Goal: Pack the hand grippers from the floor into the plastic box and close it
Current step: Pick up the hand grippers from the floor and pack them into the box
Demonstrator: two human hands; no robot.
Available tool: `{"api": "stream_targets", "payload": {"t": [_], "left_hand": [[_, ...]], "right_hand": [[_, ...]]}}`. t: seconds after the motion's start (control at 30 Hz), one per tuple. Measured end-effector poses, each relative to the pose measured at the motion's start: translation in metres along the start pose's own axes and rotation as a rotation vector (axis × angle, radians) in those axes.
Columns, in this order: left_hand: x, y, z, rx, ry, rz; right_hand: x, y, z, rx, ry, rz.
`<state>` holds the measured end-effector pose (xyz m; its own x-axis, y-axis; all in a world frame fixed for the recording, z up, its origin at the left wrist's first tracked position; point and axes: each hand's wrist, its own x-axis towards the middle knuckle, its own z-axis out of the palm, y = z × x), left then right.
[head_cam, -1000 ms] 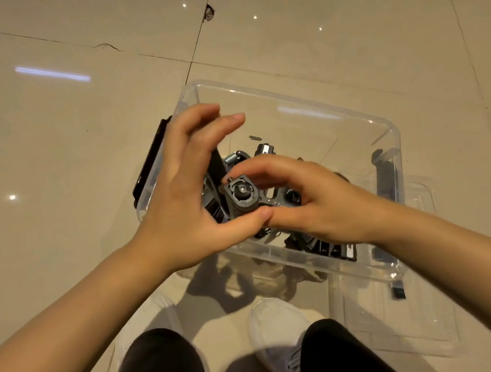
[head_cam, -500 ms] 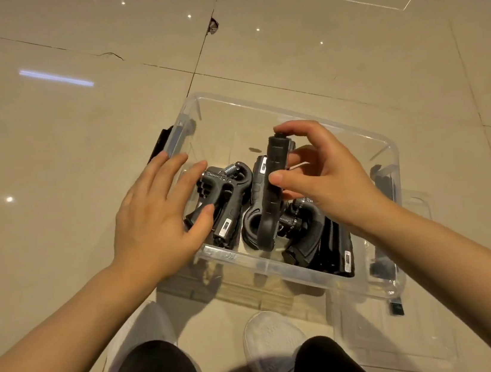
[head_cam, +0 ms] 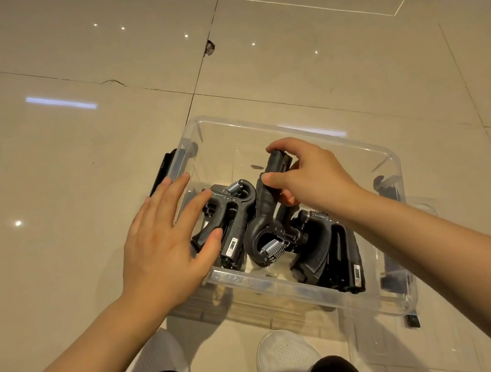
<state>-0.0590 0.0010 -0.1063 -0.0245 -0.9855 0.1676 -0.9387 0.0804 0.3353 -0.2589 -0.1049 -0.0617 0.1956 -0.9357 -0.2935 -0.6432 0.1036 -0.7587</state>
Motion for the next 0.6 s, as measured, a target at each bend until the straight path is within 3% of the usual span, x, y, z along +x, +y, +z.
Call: {"api": "stream_targets", "payload": {"t": [0.13, 0.27, 0.4, 0.5, 0.6], "left_hand": [[0.0, -0.001, 0.0, -0.023, 0.012, 0.006], [0.0, -0.002, 0.0, -0.049, 0.032, 0.002], [0.001, -0.003, 0.001, -0.066, 0.063, 0.011], [0.001, -0.003, 0.001, -0.072, 0.084, 0.015], [0.001, -0.003, 0.002, -0.076, 0.088, 0.016]], "right_hand": [[0.02, 0.015, 0.016, -0.28, -0.006, -0.017], [0.021, 0.038, 0.018, -0.69, 0.027, -0.262], [0.007, 0.053, 0.004, -0.803, -0.119, -0.359], [-0.004, 0.062, 0.002, -0.921, -0.3, -0.334], [-0.003, 0.065, 0.006, -0.904, -0.361, -0.278]]}}
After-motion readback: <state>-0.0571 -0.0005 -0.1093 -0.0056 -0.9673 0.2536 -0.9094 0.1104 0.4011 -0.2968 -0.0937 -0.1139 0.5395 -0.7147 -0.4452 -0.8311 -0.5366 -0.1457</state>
